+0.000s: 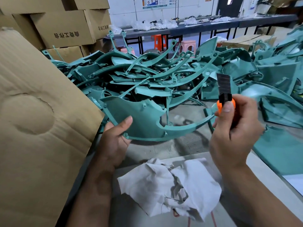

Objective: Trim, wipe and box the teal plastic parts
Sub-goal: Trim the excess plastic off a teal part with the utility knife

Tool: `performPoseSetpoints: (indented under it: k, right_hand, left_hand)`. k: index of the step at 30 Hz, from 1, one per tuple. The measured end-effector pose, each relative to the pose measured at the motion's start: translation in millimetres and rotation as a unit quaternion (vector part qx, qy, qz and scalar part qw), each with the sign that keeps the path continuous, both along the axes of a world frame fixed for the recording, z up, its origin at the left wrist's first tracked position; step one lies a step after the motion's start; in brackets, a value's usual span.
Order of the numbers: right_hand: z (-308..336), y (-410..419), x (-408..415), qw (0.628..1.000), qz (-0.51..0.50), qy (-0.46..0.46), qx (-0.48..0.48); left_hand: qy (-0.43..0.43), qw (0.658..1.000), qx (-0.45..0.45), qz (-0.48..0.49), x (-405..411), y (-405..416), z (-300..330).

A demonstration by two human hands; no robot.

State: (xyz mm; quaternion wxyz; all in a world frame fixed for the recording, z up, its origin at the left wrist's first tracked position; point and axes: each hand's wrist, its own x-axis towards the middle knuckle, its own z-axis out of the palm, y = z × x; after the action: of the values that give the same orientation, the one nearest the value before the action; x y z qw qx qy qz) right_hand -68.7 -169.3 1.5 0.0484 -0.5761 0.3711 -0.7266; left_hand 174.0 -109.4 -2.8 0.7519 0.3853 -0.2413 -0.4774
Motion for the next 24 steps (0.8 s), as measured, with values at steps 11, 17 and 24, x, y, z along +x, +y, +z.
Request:
performPoseSetpoints:
  k: [11, 17, 24]
  right_hand:
    - [2, 2, 7, 0.99, 0.051, 0.104, 0.08]
    - [-3, 9, 15, 0.957, 0.169, 0.211, 0.107]
    - [-6, 17, 23, 0.926, 0.203, 0.305, 0.088]
  left_hand:
    - [-0.162, 0.967, -0.071, 0.184, -12, -11, -3]
    - [-0.539, 0.798, -0.148, 0.226, -11, -14, -13]
    - [-0.562, 0.783, -0.149, 0.221, -15, -12, -14]
